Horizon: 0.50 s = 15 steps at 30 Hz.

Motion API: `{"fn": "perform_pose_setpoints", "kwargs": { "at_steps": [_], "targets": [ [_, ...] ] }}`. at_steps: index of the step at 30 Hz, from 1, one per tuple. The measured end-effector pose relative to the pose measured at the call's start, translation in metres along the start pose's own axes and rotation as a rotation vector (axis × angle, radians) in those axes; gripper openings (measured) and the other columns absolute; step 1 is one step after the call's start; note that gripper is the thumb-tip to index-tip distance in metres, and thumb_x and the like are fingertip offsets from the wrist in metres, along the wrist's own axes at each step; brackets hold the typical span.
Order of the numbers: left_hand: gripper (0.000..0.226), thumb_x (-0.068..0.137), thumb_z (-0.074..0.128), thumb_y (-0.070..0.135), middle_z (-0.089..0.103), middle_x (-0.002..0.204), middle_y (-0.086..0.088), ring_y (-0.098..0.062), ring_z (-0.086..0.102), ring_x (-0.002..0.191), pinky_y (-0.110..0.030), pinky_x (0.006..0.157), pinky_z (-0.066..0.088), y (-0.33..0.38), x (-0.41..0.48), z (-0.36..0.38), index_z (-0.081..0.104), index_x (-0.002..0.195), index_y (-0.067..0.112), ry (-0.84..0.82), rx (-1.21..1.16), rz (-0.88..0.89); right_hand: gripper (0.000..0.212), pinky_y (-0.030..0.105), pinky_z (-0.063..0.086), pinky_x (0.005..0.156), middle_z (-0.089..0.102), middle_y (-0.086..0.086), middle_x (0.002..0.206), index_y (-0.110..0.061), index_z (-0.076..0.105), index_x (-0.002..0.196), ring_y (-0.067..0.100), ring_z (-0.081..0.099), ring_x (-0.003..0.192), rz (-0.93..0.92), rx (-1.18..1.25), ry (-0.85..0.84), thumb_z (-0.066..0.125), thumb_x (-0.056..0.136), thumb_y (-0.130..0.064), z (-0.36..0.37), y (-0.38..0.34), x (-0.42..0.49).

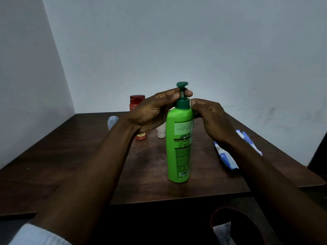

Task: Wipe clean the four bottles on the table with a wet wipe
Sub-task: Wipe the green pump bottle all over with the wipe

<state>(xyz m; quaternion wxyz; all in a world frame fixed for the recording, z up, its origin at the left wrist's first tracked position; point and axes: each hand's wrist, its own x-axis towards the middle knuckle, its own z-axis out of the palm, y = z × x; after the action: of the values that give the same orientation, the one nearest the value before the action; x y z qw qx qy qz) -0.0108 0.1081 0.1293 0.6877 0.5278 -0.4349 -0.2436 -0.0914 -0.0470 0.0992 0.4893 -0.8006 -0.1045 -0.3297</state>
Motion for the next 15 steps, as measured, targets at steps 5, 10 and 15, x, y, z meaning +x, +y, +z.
{"fn": "perform_pose_setpoints", "kwargs": {
  "at_steps": [5,10,15],
  "targets": [
    [0.025,0.106,0.038,0.015,0.065,0.122,-0.003,-0.013,0.058,0.114,-0.031,0.091,0.049,0.000,-0.006,-0.005,0.063,0.111,0.014,-0.010,0.014,0.014,0.024,0.035,0.056,0.090,0.074,-0.003,0.109,-0.012,0.072,0.118,0.008,0.068,0.103,-0.108,-0.043,0.225,0.057,0.101,-0.020,0.008,0.006,-0.029],
    [0.027,0.106,0.036,0.013,0.068,0.115,0.000,-0.011,0.060,0.106,-0.027,0.088,0.051,0.001,-0.010,-0.003,0.063,0.106,0.013,-0.051,-0.005,0.040,0.024,0.019,0.048,0.096,0.071,-0.003,0.116,-0.008,0.072,0.118,0.005,0.064,0.111,-0.272,-0.204,0.403,0.067,0.095,-0.013,0.020,0.000,-0.045],
    [0.027,0.105,0.042,0.016,0.069,0.112,0.000,-0.013,0.063,0.107,-0.031,0.094,0.050,-0.002,-0.007,-0.004,0.069,0.107,0.016,-0.049,0.016,0.046,0.025,0.023,0.049,0.099,0.070,0.010,0.117,0.001,0.071,0.115,0.013,0.065,0.112,-0.373,-0.277,0.489,0.072,0.091,-0.003,0.028,0.002,-0.055]
  ]
}}
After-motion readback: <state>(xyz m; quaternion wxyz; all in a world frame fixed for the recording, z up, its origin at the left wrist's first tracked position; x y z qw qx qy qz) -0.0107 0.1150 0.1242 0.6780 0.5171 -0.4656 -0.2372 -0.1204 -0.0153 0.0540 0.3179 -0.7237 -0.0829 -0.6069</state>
